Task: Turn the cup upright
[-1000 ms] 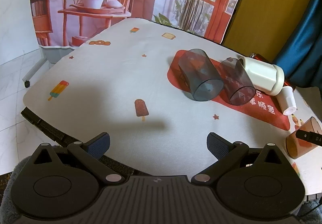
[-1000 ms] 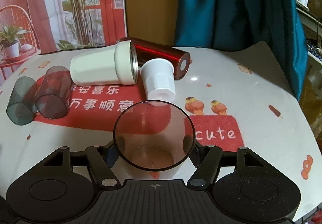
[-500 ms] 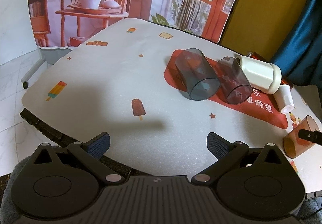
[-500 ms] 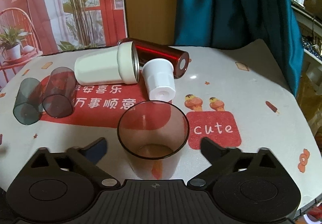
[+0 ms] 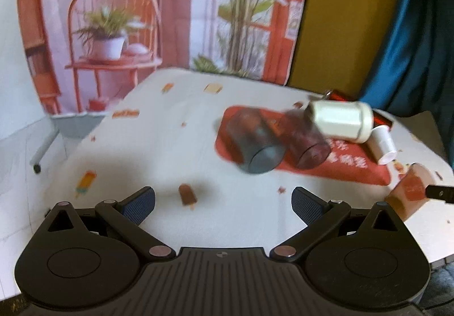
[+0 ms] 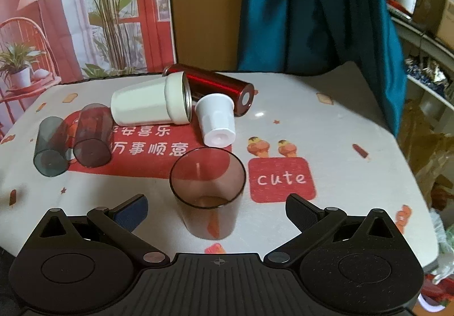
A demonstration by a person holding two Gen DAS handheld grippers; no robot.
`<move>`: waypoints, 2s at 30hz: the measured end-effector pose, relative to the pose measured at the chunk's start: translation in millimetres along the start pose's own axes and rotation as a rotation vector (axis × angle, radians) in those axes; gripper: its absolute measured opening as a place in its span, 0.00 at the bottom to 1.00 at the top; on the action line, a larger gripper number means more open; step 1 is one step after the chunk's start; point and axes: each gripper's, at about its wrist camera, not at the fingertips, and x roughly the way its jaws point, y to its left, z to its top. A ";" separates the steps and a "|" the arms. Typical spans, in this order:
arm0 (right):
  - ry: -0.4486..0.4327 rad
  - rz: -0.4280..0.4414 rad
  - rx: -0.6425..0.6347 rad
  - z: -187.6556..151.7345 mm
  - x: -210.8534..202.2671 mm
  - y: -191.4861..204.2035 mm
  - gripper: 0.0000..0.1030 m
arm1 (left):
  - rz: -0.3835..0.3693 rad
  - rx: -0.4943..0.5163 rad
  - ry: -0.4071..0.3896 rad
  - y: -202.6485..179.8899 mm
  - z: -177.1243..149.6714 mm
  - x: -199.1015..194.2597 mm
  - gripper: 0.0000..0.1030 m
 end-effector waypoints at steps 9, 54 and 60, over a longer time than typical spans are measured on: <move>-0.061 0.033 0.013 -3.4 -56.3 4.4 1.00 | -0.009 0.103 -0.082 -25.1 18.1 -44.4 1.00; -0.116 0.029 0.032 -60.1 -104.5 16.1 1.00 | 0.014 0.213 -0.084 -57.8 -25.9 -60.0 1.00; -0.115 0.029 0.031 -59.9 -104.2 16.3 1.00 | 0.016 0.213 -0.083 -58.0 -26.4 -60.0 1.00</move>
